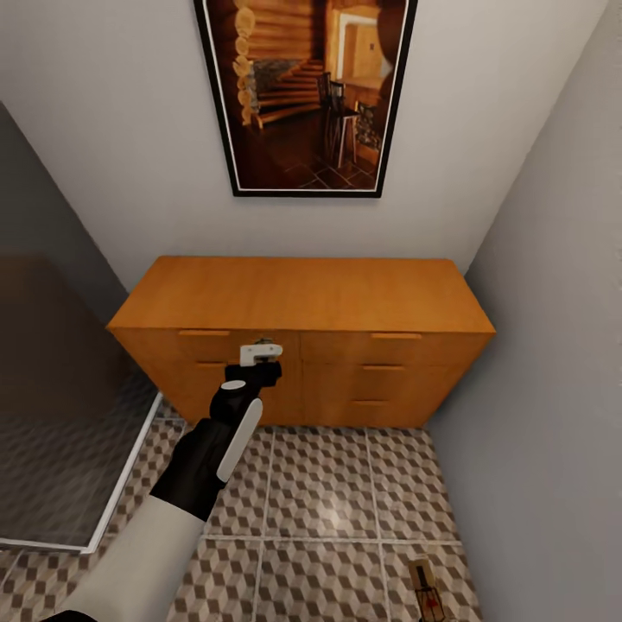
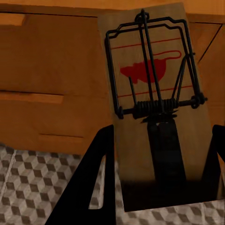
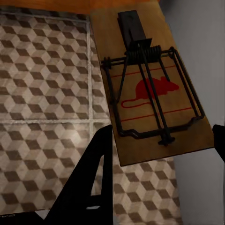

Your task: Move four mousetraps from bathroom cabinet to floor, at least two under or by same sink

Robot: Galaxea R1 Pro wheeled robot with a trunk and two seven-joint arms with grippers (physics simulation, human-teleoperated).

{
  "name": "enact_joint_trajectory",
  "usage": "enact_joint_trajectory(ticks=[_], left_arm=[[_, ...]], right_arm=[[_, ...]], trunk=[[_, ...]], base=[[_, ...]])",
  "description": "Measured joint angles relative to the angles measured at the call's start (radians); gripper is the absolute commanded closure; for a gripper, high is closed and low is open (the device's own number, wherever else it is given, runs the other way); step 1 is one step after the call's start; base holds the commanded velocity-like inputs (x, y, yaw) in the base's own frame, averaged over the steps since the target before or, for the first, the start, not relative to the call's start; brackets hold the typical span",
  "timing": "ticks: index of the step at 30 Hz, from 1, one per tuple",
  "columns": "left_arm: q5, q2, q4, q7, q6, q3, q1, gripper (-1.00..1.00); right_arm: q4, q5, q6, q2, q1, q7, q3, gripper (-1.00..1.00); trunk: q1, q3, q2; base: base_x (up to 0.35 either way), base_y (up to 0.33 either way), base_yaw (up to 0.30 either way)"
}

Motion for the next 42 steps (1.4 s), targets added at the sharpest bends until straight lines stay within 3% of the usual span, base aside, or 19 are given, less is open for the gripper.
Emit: enact_joint_trajectory(ticks=[11, 17, 21, 23, 26, 28, 29, 32, 34, 36, 42], left_arm=[[0.000, 0.000, 0.038, 0.000, -0.001, 0.000, 0.001, 1.00], [0.001, 0.000, 0.147, -0.006, -0.010, 0.001, 0.003, 1.00], [0.000, 0.001, 0.263, -0.036, -0.099, 0.001, 0.010, 1.00], [0.001, 0.003, 0.355, -0.070, -0.192, 0.002, 0.024, 1.00], [0.003, 0.004, 0.556, -0.107, -0.386, 0.004, 0.038, 1.00], [-0.001, 0.004, 0.800, -0.134, -0.574, 0.008, 0.045, 1.00], [-0.002, 0.005, 0.876, -0.146, -0.644, 0.008, 0.047, 1.00], [-0.001, 0.006, 1.143, -0.204, -0.944, 0.011, 0.050, 1.00], [0.000, 0.009, 1.213, -0.235, -1.068, 0.009, 0.056, 1.00], [0.002, 0.027, 1.251, -0.265, -1.152, 0.010, 0.096, 1.00], [-0.001, 0.083, 1.278, -0.286, -1.257, 0.008, 0.209, 1.00]], right_arm=[[0.000, 0.000, 0.014, 0.000, 0.000, 0.001, 0.000, 1.00], [-0.001, 0.000, 0.015, 0.000, 0.000, 0.001, 0.000, 1.00], [0.000, 0.000, 0.015, 0.000, 0.000, 0.001, 0.000, 1.00], [0.000, 0.000, 0.015, -0.001, 0.000, 0.001, 0.000, 1.00], [-0.001, 0.000, 0.015, -0.002, 0.000, 0.001, -0.001, 1.00], [-0.001, 0.000, 0.015, -0.002, 0.000, 0.002, -0.001, 1.00], [-0.002, 0.000, 0.015, -0.002, 0.000, 0.002, -0.001, 1.00], [-0.002, 0.000, 0.015, -0.003, 0.000, 0.002, -0.001, 1.00], [-0.002, 0.000, 0.014, -0.003, 0.000, 0.002, -0.001, 1.00], [-0.002, 0.000, 0.015, -0.005, 0.000, 0.003, -0.002, 1.00], [-0.005, 0.001, 0.015, -0.014, 0.000, 0.003, -0.004, 1.00]], trunk=[[0.000, 0.000, 0.000], [0.000, 0.000, 0.000], [0.000, 0.000, 0.000], [0.000, 0.000, 0.000], [-0.001, 0.000, 0.000], [0.000, 0.000, 0.000], [0.000, 0.000, 0.000], [-0.001, 0.000, 0.000], [-0.001, 0.000, 0.000], [-0.001, 0.000, 0.000], [-0.001, 0.000, 0.000]], base=[[-0.309, 0.094, 0.000], [-0.290, 0.076, 0.000], [-0.090, 0.015, 0.000], [-0.025, 0.004, 0.000], [-0.008, 0.001, 0.000], [-0.002, 0.000, 0.000], [0.000, 0.000, 0.000], [0.000, 0.000, 0.000], [0.000, 0.000, 0.000], [0.000, 0.000, 0.000], [0.000, 0.000, 0.000]])
